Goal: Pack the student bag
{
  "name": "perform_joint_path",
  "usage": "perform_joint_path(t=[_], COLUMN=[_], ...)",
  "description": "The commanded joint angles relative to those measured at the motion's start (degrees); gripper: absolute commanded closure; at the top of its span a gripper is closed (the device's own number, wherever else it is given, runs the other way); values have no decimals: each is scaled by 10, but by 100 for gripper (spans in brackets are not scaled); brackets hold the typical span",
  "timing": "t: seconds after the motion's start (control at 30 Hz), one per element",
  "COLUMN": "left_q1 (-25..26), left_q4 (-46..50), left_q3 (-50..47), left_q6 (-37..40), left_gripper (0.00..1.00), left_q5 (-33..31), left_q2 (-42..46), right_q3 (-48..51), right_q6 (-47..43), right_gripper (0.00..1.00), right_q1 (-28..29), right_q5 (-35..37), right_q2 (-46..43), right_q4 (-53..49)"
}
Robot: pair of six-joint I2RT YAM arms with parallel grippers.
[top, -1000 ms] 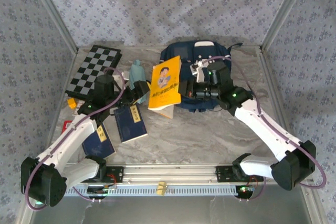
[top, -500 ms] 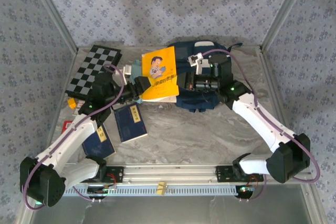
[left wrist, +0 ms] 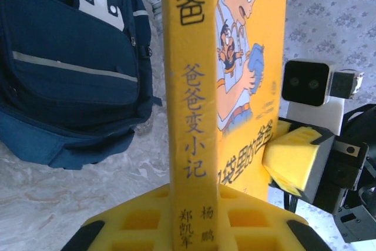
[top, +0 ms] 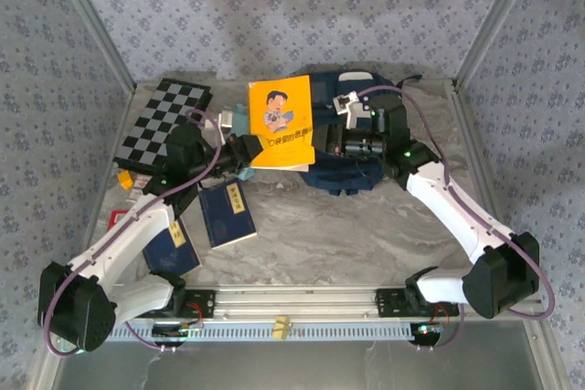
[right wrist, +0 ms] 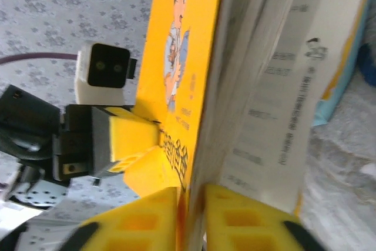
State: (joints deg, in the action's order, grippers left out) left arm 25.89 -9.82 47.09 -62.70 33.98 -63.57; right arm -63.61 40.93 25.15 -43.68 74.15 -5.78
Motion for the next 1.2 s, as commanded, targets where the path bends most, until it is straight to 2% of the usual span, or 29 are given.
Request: perform_joint_path(t=[0.0, 0.07, 0.13, 0.23, 0.37, 0.7, 0.83, 1.0, 1.17], left_q1=[4, 5, 6, 20, 36, 46, 46, 46, 46], left_q4=[-63, -78, -100, -126, -150, -204, -168, -134, -100], left_q3=[29, 29, 29, 36, 47, 57, 59, 53, 53], left_q6=[3, 0, -7, -8, -3, -13, 7, 30, 52], left_gripper=[98, 100, 100, 100, 100, 100, 100, 100, 100], left_q5=[-18, -23, -23, -25, -32, -37, -45, -50, -53], left_q2=[-1, -7, -15, -32, -50, -83, -83, -80, -77], right_q3=[19, 33, 49, 70, 68, 70, 76, 71, 66], right_q6=[-8, 2, 24, 66, 92, 177, 209, 173, 147], right_gripper=[64, 39, 24, 15, 9, 5, 7, 17, 36], right_q1=[-11, -26, -42, -46, -34, -21, -23, -32, -42], right_q5=[-12, -2, -2, -25, -35, -55, -70, -57, -54], right_q2=[-8, -17, -24, -22, 3, 43, 25, -11, -15], right_q4=[-8, -23, -22, 27, 47, 162, 215, 173, 140])
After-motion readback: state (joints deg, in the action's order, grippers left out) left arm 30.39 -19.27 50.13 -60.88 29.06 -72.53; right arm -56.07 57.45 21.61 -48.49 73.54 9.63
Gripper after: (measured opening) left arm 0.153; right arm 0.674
